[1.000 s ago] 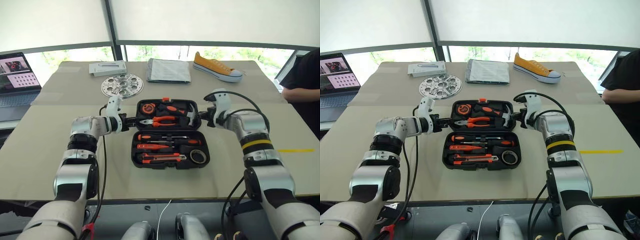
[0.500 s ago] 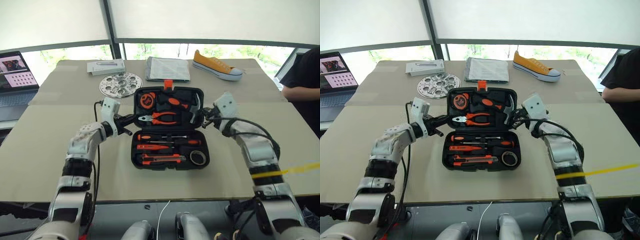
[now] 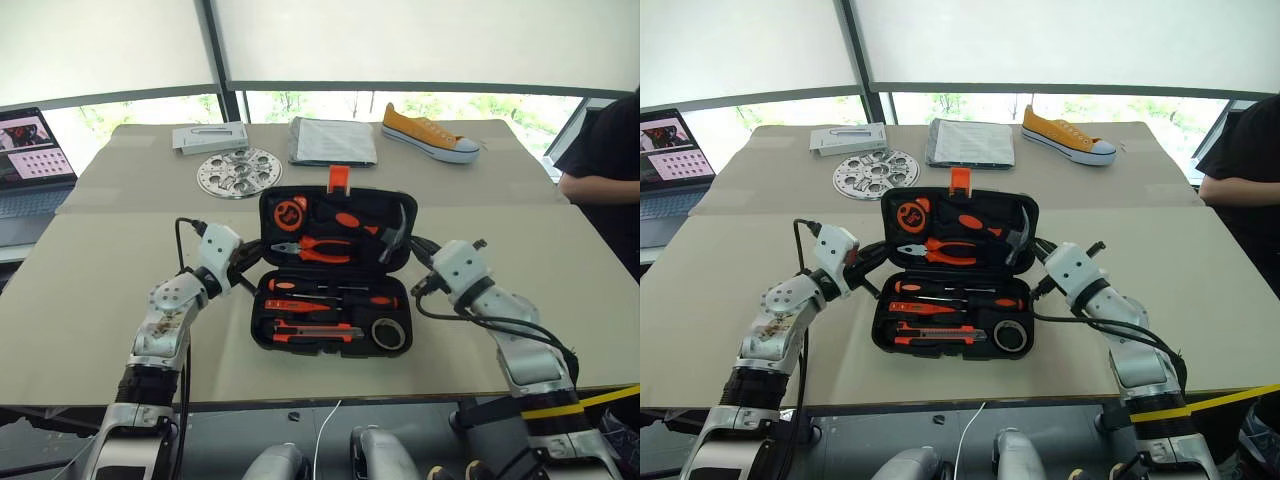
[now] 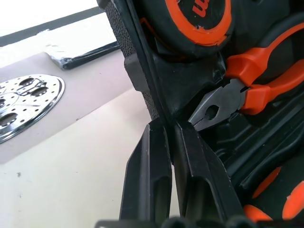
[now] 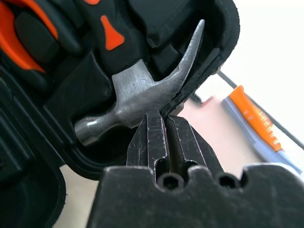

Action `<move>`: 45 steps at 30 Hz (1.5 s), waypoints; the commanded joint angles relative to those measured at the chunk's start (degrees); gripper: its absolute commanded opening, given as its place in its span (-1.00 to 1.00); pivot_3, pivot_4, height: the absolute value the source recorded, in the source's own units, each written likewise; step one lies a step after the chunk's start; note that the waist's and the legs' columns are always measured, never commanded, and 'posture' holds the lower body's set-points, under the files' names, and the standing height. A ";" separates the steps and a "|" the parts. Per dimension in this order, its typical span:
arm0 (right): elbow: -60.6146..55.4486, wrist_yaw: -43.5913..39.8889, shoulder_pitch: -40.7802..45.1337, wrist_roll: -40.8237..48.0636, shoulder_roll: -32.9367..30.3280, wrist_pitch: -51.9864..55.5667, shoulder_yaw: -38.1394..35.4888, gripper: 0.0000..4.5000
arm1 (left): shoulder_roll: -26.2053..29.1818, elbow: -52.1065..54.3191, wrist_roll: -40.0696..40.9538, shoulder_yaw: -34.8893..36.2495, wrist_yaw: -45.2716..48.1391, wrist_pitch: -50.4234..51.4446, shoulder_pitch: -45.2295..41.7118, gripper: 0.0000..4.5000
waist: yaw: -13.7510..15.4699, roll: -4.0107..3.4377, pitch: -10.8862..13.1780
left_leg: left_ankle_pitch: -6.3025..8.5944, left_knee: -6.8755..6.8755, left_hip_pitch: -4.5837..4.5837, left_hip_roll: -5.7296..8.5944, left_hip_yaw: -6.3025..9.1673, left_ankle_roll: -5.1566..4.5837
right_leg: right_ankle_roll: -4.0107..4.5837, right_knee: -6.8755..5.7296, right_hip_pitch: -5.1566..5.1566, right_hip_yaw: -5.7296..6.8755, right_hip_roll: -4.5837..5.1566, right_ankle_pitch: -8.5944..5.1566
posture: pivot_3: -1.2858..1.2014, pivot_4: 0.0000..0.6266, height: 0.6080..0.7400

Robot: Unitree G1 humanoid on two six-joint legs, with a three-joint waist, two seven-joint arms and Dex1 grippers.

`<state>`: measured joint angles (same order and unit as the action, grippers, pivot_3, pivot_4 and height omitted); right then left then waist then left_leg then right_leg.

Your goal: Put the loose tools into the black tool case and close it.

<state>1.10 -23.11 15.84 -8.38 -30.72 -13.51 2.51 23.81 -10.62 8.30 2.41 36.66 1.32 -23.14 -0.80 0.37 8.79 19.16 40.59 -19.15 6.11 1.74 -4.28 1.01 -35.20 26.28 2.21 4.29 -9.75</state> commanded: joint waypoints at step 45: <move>-30.05 -33.83 -27.17 19.57 -20.48 20.66 2.41 -1.00 | 11.40 -29.24 -3.34 -12.13 32.54 -8.17 -23.52 -0.98 | 1.71 0.54 0.21 | 0.14 0.17 -0.07 0.00 0.03 -0.17 | -0.04 0.20 -0.15 0.03 0.07 -0.01 | 0.03 -0.52 1.00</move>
<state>-29.45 -57.68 -12.87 12.14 -51.79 7.94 4.10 35.54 -38.29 6.23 -9.32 68.68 -3.77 -44.83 0.91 0.91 9.00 19.30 40.81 -19.22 6.10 1.78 -4.45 0.97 -35.02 26.13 2.20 4.37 -9.76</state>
